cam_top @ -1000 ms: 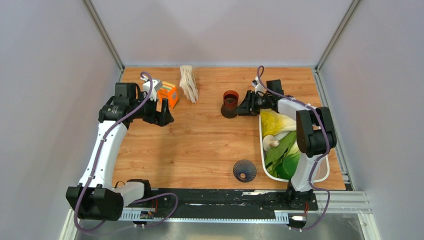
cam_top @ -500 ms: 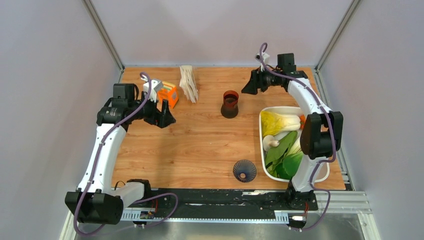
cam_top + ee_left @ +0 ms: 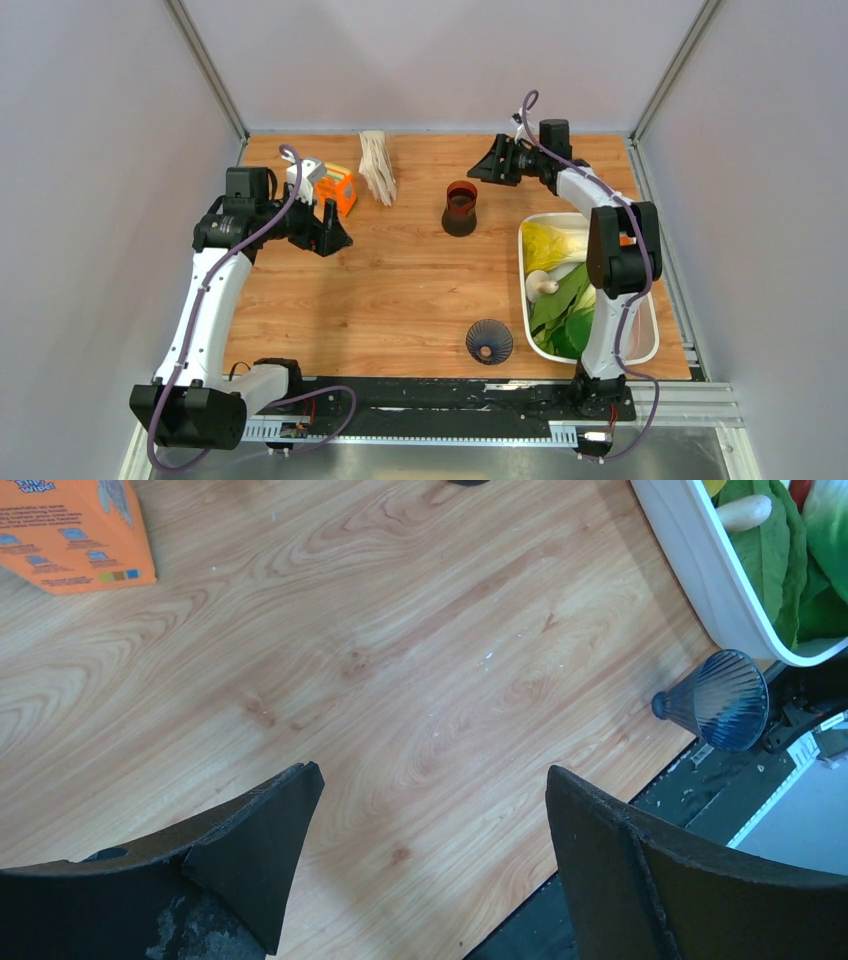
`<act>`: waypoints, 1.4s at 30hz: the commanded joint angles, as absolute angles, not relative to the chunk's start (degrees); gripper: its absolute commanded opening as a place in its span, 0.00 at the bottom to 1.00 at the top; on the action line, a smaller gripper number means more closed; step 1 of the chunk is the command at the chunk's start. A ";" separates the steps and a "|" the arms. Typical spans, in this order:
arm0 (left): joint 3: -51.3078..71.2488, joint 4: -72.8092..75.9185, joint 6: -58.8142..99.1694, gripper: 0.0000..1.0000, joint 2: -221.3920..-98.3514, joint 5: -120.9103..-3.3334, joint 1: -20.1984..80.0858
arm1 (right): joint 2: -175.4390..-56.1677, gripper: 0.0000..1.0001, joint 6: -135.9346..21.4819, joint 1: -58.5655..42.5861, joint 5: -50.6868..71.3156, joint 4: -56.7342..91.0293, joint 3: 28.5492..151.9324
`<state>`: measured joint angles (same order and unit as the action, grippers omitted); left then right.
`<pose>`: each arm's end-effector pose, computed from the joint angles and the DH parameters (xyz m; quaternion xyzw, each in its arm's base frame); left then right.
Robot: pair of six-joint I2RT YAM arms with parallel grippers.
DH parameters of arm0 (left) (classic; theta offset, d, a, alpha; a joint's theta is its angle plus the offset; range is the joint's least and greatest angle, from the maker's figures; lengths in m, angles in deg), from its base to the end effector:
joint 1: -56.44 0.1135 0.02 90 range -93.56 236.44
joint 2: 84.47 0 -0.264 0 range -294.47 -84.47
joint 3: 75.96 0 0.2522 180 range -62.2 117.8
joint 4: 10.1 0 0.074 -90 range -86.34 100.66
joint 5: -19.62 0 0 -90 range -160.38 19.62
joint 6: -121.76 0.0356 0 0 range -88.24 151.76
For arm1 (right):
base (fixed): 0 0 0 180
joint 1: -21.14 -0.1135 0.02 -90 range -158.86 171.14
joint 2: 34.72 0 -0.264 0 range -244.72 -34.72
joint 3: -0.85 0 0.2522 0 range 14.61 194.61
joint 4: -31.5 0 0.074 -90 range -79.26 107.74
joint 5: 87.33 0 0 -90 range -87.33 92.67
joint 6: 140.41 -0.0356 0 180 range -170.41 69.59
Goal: Place the coffee filter in the dripper
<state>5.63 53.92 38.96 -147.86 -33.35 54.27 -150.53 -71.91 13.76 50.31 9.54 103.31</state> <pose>0.2117 -0.0295 0.3549 0.1908 0.8659 -0.2783 0.3692 0.4531 0.0852 0.2363 -0.0842 0.8292 0.4522 0.3175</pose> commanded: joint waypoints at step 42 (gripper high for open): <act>4.98 50.59 42.22 0.93 -147.49 -28.88 54.33 | -129.54 0.75 -49.82 -5.39 59.80 4.00 83.18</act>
